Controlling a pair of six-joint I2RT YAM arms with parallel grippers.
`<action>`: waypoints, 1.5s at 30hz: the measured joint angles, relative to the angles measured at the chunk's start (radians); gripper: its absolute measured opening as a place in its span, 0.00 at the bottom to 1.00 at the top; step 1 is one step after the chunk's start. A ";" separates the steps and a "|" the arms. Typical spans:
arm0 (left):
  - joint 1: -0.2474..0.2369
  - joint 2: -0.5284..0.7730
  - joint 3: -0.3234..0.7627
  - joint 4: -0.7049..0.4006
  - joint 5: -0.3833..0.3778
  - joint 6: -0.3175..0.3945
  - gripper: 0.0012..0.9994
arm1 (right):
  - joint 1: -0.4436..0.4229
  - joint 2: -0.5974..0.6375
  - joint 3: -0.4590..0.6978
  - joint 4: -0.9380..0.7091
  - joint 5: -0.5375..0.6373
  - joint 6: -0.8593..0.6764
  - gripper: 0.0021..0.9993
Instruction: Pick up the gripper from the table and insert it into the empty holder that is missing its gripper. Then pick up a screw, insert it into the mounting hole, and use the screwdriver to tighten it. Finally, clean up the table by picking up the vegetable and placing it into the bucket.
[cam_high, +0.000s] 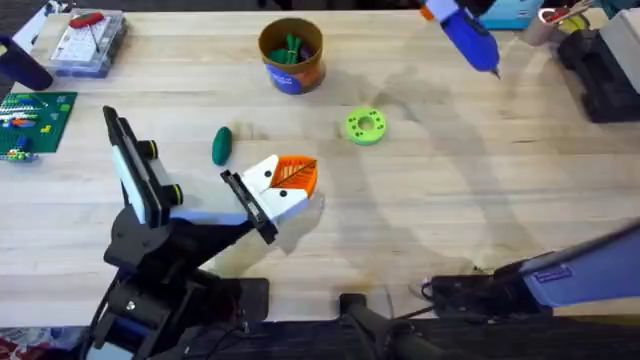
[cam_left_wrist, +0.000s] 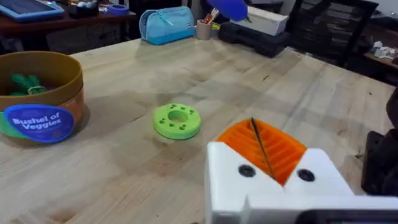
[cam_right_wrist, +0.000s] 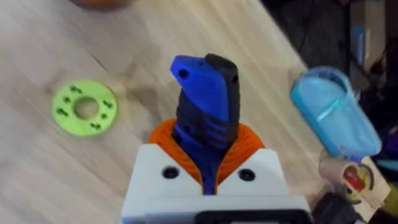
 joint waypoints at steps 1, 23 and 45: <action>0.000 0.000 0.000 0.000 0.000 0.000 0.02 | -0.014 0.024 -0.001 -0.010 0.008 -0.012 0.05; 0.000 0.000 0.000 0.000 0.000 0.000 0.01 | -0.078 0.458 -0.019 -0.011 0.228 -0.446 0.04; 0.000 0.000 0.000 0.001 -0.014 -0.003 0.99 | -0.065 0.419 -0.020 -0.010 0.255 -0.379 1.00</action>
